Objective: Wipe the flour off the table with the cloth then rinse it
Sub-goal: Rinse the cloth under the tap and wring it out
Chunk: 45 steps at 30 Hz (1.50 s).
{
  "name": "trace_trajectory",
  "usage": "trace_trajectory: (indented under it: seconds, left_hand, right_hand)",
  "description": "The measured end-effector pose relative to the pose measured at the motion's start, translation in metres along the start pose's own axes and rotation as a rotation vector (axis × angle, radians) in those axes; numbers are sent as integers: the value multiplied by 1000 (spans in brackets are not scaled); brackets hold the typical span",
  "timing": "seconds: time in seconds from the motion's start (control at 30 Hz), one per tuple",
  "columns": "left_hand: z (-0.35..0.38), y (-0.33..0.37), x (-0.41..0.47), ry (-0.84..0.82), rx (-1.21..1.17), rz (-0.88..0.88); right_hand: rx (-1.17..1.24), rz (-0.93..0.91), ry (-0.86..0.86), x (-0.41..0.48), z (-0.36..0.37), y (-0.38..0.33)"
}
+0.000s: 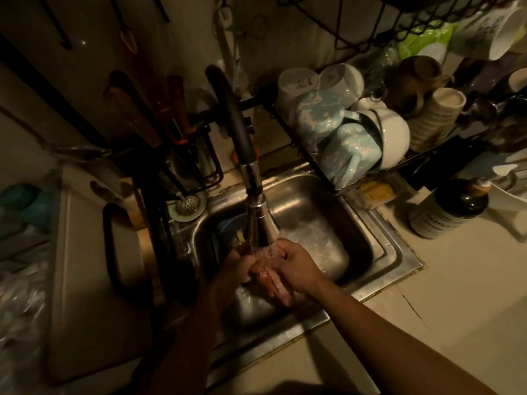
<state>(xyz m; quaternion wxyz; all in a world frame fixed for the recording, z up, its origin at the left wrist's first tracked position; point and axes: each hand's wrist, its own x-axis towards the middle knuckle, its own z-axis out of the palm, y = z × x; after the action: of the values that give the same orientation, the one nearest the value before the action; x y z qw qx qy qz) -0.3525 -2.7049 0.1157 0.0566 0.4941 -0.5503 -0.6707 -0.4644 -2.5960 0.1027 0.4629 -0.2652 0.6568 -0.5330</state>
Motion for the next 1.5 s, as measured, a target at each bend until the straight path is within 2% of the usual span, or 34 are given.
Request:
trace_trajectory:
  seconds: [0.13,0.27,0.47,0.57,0.67,0.73,0.8,0.9,1.03,1.27,1.5]
  left_hand:
    - [3,-18,-16,-21,-129,108]
    - [1,-13,-13,54,-186,174]
    - [-1,-17,-20,107,-402,182]
    - [3,-16,-24,64,-574,197]
    - [4,-16,-26,44,-689,215]
    - [5,-19,-28,69,-642,224]
    - [4,-21,-32,102,-505,240]
    - [4,-21,-37,103,-344,276]
    - [-1,-25,-36,230,-218,272]
    - [-8,-25,-32,317,-151,320]
    - [-14,-19,-34,325,-177,358]
  right_hand:
    - [2,13,19,3,4,8]
    - [77,27,3,-1,-1,16]
    - [49,145,-58,-4,-14,19]
    - [201,244,-110,-3,-3,18]
    - [433,286,-67,1,7,13]
    - [494,272,-65,3,10,12]
    - [456,250,-101,1,10,11]
    - [305,139,-84,-2,11,16]
    - [101,22,-59,1,10,25]
    - [97,64,-138,5,-7,36]
    - [47,93,-44,18,-23,48]
